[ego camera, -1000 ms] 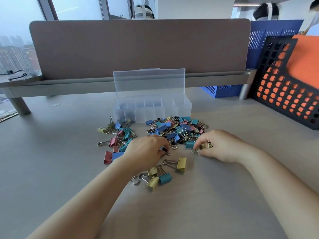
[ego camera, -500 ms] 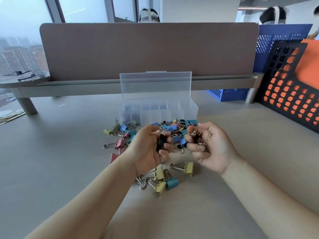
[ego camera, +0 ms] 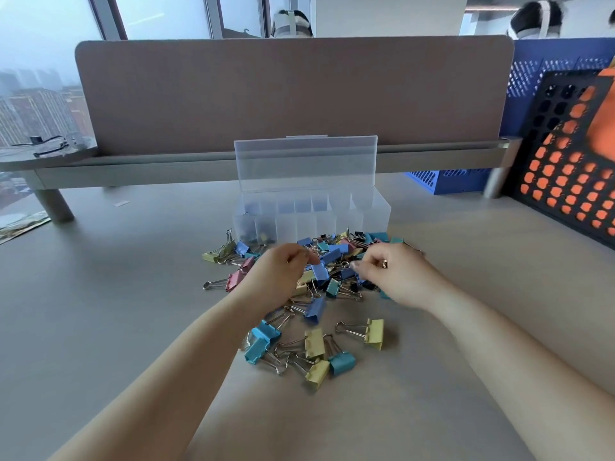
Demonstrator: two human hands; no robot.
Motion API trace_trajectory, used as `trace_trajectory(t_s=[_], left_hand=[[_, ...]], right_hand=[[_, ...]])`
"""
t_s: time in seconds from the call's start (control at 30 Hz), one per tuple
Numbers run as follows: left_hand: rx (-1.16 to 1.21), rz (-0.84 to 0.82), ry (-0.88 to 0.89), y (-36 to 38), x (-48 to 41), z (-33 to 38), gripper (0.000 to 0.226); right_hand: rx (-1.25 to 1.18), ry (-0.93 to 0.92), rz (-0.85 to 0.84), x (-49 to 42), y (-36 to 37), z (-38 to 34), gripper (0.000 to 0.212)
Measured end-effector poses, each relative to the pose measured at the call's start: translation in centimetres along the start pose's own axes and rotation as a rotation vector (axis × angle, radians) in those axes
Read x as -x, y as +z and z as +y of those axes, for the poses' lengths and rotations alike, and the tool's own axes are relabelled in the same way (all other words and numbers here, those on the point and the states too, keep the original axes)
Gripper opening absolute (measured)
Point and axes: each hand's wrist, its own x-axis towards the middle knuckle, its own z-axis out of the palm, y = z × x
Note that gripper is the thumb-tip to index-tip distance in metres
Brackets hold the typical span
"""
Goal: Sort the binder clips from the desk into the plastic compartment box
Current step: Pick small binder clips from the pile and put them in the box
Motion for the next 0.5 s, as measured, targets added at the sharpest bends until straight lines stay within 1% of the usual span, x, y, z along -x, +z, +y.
trace_trajectory(t_s=[0.07,0.1,0.17,0.23,0.33,0.43,0.5], left_hand=[[-0.307,0.04,0.133,0.39,0.13,-0.31,0.021],[-0.417,0.056,0.155,0.48,0.26,-0.36,0.017],[-0.553,0.094,0.154,0.51,0.57,-0.34,0.014],[-0.596,0.114,0.146,0.42,0.7,-0.32,0.019],[-0.628,0.14,0.129,0.14,0.64,-0.32,0.029],[-0.678,0.148,0.11,0.08,0.41,-0.65,0.038],[-0.713,0.136,0.096,0.21,0.32,-0.71,0.042]], right_hand=[[0.097,-0.034,-0.039,0.39,-0.07,-0.14,0.018],[0.147,-0.033,-0.056,0.6,-0.09,-0.31,0.014],[0.236,-0.021,-0.062,0.84,-0.05,-0.57,0.017],[0.284,-0.023,-0.082,0.92,-0.06,-0.69,0.023],[0.306,-0.027,-0.161,0.86,-0.06,-0.86,0.023],[0.258,-0.018,-0.107,0.75,-0.08,-0.79,0.024],[0.281,-0.026,-0.065,0.68,0.09,-0.61,0.021]])
